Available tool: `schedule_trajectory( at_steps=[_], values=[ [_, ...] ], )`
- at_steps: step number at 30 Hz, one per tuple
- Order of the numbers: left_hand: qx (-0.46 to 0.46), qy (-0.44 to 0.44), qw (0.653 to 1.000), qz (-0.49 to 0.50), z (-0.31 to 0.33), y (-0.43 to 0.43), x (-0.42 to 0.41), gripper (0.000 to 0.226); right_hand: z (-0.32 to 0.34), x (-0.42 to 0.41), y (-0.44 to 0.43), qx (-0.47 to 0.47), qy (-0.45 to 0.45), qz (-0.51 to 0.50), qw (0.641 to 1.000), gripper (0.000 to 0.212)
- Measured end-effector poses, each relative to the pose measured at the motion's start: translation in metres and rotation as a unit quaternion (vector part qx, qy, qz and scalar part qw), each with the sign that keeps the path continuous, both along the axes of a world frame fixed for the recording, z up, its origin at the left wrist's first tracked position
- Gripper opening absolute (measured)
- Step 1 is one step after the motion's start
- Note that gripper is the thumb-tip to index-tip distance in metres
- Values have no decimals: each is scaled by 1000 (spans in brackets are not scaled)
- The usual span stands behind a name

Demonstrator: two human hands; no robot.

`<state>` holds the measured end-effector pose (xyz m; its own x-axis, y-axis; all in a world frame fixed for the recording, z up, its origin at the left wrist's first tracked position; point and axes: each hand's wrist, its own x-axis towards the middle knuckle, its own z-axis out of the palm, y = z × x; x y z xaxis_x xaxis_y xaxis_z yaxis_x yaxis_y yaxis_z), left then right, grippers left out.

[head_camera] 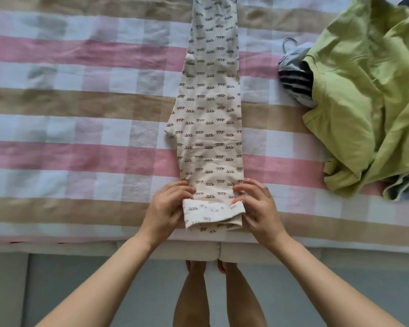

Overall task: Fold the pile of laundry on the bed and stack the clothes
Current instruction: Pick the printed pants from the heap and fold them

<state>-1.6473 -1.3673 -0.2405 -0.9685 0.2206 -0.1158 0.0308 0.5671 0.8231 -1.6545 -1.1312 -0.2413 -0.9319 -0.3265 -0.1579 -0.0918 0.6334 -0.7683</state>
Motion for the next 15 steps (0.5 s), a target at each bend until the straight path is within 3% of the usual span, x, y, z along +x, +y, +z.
schedule_trajectory(
  at_steps=[2, 7, 11, 15],
  values=[
    [41, -56, 996, 50, 9, -4, 9, 18, 12, 5, 2, -19, -49, -23, 998, 23],
    [40, -118, 988, 93, 20, -3, 43, 15, 27, 38, 0, -7, -77, -44, 996, 16],
    [33, -62, 986, 152, 28, 13, 45, 19, 30, 35, -13, -76, -67, -126, 987, 16],
    [47, -23, 968, 247, 28, 27, -22, 21, 32, -35, -37, -126, -25, -225, 966, 26]
  ],
)
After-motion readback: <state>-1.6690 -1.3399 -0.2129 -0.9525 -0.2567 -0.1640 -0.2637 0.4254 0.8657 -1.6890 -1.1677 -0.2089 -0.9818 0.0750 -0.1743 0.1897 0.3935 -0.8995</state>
